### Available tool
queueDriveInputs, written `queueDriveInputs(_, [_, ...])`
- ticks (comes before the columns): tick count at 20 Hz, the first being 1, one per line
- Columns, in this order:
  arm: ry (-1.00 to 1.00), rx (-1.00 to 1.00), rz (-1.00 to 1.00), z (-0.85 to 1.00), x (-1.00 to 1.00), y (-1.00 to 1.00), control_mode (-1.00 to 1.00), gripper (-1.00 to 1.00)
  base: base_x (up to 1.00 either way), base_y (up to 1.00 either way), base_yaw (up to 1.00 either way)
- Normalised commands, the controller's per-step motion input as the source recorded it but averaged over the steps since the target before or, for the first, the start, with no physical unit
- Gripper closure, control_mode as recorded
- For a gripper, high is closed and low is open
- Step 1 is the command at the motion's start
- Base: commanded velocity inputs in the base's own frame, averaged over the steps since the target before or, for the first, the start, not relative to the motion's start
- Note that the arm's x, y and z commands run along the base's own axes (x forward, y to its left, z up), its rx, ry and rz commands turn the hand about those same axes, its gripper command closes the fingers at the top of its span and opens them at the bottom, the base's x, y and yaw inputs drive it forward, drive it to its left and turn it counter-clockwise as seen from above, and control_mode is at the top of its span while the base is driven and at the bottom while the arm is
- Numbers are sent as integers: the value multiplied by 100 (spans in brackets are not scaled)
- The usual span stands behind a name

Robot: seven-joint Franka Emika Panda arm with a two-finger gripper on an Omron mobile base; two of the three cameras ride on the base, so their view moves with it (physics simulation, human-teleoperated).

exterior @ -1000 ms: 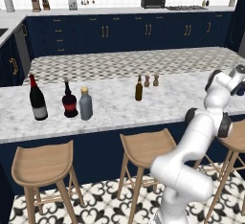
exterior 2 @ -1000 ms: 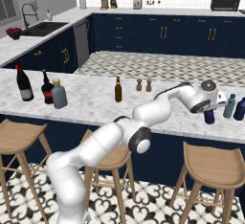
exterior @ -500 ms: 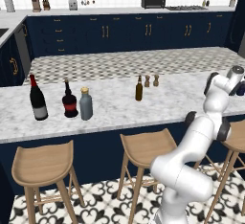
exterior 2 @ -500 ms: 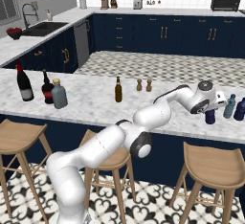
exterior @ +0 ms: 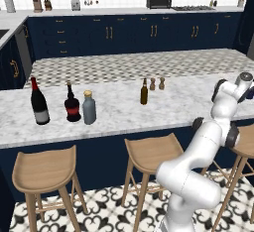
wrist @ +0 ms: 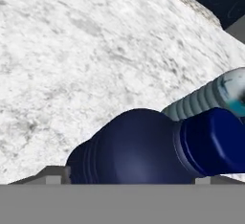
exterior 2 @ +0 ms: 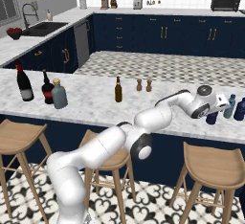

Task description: Move the plastic bottles in the middle to the plastics group, and the glass bottles in the middle to the glass group.

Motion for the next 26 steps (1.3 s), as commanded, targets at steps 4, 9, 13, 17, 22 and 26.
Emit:
queueDriveInputs(4, [22,18,0,32,-5,-2,-100,-100,0,0,0])
queueDriveInputs(9, [33,24,-6,48,-13,7,-100,-100,0,0,0])
queueDriveInputs(13, [22,20,-9,35,-23,7,-100,-100,0,0,0])
queueDriveInputs(17, [5,8,-10,44,-8,3,-100,-100,0,0,0])
queueDriveInputs(22, [7,9,-14,50,-33,7,-100,-100,0,0,0])
queueDriveInputs(26, [9,10,-13,28,-58,37,-100,-100,0,0,0])
